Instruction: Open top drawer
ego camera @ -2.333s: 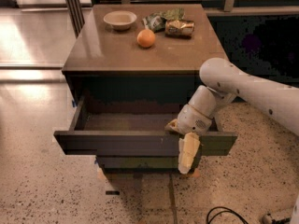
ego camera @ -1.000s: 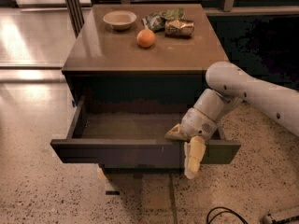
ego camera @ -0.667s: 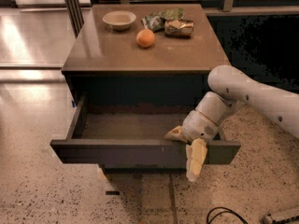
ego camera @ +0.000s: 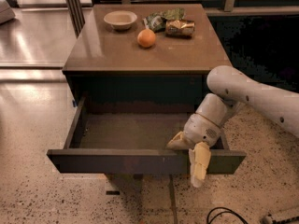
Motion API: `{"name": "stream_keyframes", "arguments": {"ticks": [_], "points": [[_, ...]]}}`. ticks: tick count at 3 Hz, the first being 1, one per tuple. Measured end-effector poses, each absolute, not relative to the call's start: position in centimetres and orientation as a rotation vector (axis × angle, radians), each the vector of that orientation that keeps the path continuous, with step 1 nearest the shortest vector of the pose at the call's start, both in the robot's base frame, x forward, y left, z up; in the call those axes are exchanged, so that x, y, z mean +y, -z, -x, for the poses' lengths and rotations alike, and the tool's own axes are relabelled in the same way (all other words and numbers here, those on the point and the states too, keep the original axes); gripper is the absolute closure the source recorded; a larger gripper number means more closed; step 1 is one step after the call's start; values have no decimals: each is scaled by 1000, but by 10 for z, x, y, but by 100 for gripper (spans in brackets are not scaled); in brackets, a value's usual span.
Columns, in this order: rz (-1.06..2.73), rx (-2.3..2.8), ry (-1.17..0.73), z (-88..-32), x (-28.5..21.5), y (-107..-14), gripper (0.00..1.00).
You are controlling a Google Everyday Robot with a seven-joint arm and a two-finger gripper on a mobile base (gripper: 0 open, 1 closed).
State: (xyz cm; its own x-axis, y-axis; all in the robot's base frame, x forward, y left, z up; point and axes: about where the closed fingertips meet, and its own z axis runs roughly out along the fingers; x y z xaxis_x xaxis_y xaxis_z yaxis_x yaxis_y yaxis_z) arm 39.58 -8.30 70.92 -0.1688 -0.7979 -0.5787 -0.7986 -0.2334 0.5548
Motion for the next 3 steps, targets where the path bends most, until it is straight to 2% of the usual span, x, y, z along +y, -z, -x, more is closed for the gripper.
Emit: {"name": "stream_keyframes", "arguments": {"ticks": [3], "points": [[2009, 1909, -1479, -378, -90, -705, 0]]}}
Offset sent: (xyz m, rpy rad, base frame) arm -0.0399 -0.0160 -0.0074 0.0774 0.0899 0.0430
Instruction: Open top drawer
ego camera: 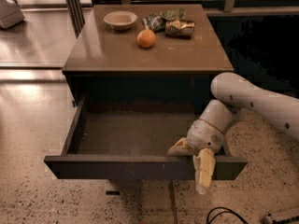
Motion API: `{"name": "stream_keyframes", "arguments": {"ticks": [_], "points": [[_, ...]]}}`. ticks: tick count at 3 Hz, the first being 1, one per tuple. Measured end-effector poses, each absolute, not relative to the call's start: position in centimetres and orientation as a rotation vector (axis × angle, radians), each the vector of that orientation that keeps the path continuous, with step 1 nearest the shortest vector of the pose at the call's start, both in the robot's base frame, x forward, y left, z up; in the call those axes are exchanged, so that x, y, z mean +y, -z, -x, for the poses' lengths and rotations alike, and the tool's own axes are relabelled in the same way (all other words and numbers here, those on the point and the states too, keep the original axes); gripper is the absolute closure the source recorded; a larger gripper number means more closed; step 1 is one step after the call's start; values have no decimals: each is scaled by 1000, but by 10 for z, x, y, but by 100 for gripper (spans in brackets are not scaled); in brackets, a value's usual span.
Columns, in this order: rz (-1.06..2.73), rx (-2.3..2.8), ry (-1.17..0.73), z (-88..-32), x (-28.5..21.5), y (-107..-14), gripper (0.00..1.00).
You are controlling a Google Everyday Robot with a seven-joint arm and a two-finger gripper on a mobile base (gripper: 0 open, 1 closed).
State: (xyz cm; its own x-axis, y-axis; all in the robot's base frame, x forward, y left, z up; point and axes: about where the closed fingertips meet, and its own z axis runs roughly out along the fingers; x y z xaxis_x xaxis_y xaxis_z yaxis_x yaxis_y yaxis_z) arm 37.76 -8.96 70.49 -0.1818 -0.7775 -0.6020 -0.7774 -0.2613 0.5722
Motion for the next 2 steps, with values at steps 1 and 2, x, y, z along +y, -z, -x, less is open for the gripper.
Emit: {"name": "stream_keyframes", "arguments": {"ticks": [1, 2], "points": [[-1989, -1895, 1505, -349, -102, -716, 0], [-1989, -1895, 1505, -349, -102, -716, 0]]}}
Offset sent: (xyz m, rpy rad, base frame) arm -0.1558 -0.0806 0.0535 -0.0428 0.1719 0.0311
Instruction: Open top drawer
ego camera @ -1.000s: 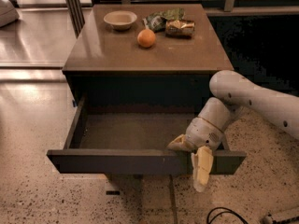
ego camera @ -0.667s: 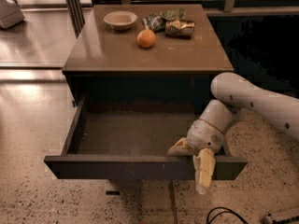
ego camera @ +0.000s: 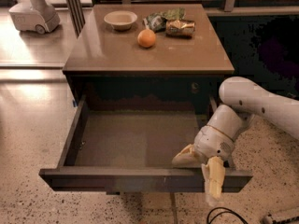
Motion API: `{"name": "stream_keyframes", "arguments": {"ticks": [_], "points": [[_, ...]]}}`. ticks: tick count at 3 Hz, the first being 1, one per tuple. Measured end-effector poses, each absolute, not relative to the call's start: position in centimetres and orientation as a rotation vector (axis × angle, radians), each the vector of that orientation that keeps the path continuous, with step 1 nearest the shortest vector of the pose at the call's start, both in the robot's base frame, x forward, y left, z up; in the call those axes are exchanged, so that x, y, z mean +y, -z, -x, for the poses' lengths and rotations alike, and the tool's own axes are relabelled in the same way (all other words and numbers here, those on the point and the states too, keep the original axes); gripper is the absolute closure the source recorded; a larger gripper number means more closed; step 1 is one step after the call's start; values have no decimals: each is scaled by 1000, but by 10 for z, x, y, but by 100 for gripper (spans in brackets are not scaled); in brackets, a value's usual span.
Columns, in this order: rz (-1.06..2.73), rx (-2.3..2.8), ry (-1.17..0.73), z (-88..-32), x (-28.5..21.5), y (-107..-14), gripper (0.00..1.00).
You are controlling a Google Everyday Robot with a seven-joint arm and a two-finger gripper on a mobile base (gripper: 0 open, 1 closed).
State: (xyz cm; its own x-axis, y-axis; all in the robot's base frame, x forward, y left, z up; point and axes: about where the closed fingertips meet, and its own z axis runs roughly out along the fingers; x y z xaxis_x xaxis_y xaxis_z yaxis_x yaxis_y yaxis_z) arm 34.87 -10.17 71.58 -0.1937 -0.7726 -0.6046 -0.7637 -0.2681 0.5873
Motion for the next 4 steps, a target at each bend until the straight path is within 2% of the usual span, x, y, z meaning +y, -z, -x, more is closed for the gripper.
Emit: {"name": "stream_keyframes", "arguments": {"ticks": [2, 3, 4], "points": [[-1979, -1816, 1534, -336, -91, -710, 0], [-1924, -1769, 1527, -304, -101, -720, 0], [-1940, -1778, 1514, -308, -99, -720, 0]]}}
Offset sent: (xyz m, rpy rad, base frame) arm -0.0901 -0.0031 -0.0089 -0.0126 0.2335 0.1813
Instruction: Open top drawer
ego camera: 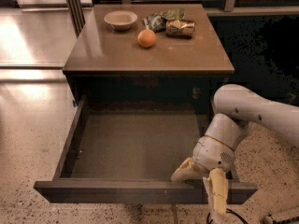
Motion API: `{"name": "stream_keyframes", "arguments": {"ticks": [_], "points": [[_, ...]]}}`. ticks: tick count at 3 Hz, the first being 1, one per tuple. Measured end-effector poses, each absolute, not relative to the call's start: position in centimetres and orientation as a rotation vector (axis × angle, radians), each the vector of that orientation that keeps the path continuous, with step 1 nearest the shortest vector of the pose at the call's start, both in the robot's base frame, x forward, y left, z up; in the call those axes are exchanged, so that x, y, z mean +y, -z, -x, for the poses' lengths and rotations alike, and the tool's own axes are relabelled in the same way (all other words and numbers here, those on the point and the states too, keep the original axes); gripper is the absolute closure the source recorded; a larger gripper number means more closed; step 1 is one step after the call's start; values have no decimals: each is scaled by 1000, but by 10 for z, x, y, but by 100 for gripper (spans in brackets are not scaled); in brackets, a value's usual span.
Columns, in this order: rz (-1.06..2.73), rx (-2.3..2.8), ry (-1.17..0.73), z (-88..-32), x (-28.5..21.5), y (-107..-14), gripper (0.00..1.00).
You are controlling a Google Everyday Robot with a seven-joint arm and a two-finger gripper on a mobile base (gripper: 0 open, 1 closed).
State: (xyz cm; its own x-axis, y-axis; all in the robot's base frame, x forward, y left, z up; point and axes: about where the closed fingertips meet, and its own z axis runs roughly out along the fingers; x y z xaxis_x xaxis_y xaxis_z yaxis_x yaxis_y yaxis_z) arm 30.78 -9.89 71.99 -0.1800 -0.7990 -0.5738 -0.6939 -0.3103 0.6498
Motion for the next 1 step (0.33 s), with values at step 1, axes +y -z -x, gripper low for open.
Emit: {"name": "stream_keyframes", "arguments": {"ticks": [1], "points": [[-1988, -1796, 1477, -319, -92, -722, 0]]}}
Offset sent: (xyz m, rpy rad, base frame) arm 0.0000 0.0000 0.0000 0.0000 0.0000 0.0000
